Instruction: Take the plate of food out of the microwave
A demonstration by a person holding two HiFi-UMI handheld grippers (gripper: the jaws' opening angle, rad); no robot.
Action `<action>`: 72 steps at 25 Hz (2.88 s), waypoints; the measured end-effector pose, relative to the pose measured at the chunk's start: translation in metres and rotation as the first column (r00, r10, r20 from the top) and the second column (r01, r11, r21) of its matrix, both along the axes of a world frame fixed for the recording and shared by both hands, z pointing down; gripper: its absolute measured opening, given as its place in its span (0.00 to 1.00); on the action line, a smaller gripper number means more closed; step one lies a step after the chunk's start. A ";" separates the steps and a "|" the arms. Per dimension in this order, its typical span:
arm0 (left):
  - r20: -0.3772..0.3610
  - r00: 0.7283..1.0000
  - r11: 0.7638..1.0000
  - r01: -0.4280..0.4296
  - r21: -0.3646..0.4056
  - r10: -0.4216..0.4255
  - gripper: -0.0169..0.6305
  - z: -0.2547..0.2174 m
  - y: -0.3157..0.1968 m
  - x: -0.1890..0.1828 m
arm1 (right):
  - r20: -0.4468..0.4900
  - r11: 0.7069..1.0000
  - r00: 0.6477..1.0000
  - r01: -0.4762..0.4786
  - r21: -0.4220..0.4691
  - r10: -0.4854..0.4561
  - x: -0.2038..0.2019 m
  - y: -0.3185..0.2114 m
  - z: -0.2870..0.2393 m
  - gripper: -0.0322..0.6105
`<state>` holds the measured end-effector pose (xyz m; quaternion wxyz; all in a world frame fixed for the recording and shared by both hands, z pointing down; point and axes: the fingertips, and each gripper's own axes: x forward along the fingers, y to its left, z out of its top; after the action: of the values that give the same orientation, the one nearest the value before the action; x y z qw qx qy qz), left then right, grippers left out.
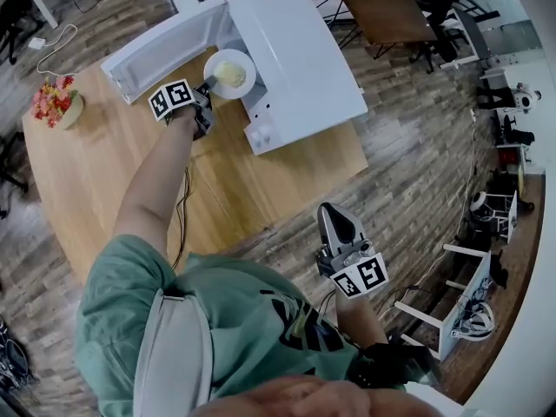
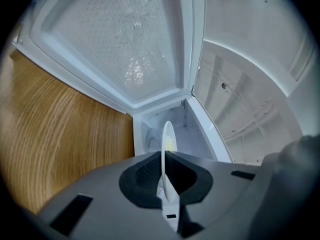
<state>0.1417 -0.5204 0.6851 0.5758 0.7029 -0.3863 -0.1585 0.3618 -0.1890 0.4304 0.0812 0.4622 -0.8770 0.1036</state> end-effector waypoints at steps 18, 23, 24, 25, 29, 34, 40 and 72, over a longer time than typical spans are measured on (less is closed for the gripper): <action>0.039 0.986 0.987 0.159 0.024 -0.160 0.05 -0.061 0.137 -0.020 | 0.116 0.997 0.993 0.006 0.074 -0.015 0.095 0.091 -0.014 0.06; 0.059 0.972 0.973 0.222 0.059 -0.226 0.05 -0.099 0.197 -0.026 | 0.116 0.993 0.991 0.059 0.106 -0.071 0.136 0.123 -0.024 0.06; 0.058 0.970 0.970 0.234 0.063 -0.238 0.05 -0.105 0.209 -0.025 | 0.118 0.992 0.990 0.063 0.106 -0.076 0.146 0.129 -0.023 0.06; 0.058 0.967 0.968 0.243 0.068 -0.247 0.05 -0.111 0.221 -0.023 | 0.123 0.992 0.989 0.066 0.103 -0.078 0.156 0.135 -0.021 0.06; 0.082 0.962 0.964 0.253 0.085 -0.260 0.05 -0.131 0.267 -0.017 | 0.155 0.992 0.984 0.075 0.101 -0.090 0.183 0.149 -0.016 0.06; 0.130 0.956 0.963 0.251 0.103 -0.263 0.05 -0.146 0.323 -0.020 | 0.205 0.986 0.969 0.117 0.122 -0.140 0.184 0.146 -0.012 0.06; 0.147 0.939 0.948 0.293 0.128 -0.310 0.05 -0.172 0.376 -0.048 | 0.233 0.965 0.940 0.219 0.144 -0.248 0.148 0.123 -0.008 0.06; -0.106 0.913 0.901 0.406 0.151 -0.394 0.05 -0.170 0.448 -0.391 | 0.108 0.869 0.865 0.475 0.142 -0.490 -0.281 0.047 -0.050 0.06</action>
<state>-0.2494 -0.0724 0.5150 0.4826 0.6488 -0.4861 -0.3314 0.0811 -0.1423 0.3803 0.0169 0.2233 -0.9725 0.0636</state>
